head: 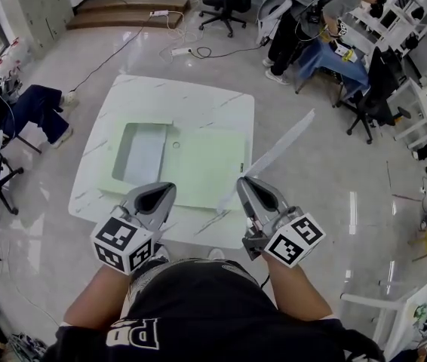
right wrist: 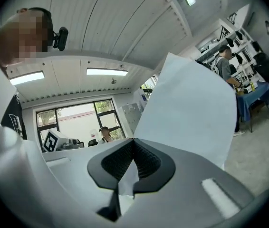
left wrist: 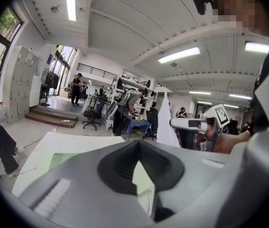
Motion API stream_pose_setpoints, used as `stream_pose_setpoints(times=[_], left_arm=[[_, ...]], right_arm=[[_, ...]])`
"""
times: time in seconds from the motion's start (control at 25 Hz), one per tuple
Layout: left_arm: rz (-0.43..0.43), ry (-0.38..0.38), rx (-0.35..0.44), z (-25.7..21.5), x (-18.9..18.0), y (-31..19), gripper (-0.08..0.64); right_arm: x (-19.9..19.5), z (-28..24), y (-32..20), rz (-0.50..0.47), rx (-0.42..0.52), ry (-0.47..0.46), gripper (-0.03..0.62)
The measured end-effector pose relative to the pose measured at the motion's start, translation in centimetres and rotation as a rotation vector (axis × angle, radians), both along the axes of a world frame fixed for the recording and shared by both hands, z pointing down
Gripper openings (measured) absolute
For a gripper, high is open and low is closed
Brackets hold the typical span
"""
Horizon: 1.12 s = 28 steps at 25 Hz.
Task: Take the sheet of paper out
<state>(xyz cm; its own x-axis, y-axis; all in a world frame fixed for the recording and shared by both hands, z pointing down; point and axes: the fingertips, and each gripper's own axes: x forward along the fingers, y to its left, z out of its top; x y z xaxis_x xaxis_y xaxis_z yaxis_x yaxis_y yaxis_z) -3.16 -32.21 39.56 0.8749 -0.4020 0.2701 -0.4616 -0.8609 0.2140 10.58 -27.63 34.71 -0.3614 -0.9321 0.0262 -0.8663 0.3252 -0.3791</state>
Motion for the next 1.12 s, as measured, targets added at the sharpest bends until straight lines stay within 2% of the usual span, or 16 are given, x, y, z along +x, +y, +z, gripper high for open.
stream_pose_setpoints(times=[0.64, 1.12], left_arm=[[-0.048, 0.017, 0.008, -0.7, -1.1, -0.1, 0.057], [-0.058, 0.017, 0.008, -0.4, -1.5, -0.3, 0.057]], right_arm=[[-2.6, -1.0, -0.4, -0.09, 0.041, 0.057, 0.0], [-3.0, -0.4, -0.8, -0.111, 0.026, 0.069, 0.0]])
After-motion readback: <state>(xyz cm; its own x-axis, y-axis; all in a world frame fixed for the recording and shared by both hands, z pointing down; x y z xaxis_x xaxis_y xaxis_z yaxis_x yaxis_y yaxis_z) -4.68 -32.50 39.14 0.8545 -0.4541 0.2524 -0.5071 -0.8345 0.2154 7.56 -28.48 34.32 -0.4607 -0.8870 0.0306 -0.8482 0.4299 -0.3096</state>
